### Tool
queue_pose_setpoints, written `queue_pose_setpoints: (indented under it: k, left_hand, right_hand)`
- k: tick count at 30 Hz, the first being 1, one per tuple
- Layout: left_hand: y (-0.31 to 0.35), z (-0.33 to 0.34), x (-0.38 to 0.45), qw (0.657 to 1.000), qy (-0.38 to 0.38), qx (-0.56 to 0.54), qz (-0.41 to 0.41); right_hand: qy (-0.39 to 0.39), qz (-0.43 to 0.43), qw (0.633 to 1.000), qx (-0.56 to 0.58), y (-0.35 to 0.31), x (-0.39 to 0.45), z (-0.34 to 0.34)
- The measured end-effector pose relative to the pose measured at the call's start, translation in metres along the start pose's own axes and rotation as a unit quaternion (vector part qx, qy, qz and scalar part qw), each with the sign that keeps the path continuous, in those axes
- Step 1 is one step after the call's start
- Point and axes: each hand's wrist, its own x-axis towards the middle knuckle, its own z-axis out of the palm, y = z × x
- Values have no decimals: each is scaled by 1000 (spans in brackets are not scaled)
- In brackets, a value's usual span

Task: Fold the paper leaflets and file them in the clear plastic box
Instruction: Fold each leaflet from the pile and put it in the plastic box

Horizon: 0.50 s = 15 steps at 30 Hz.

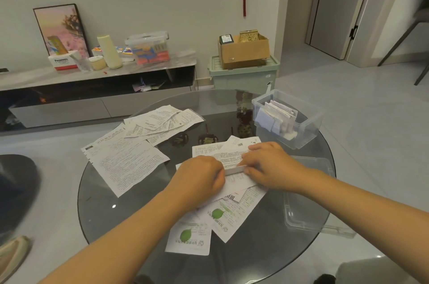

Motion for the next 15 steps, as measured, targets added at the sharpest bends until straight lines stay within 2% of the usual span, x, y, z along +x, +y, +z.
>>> queue_pose_setpoints:
  k: [4, 8, 11, 15]
  left_hand:
    - [-1, -7, -2, 993, 59, -86, -54]
    - [-7, -5, -2, 974, 71, -179, -117]
    - [-10, -1, -1, 976, 34, -172, -126]
    - [-6, 7, -1, 986, -36, -112, -122]
  right_hand:
    - [24, 18, 998, 50, -4, -1, -6]
    - [39, 65, 990, 119, -10, -5, -7]
    - [47, 101, 985, 130, -12, -2, -2]
    - [53, 121, 989, 73, -14, 3, 6]
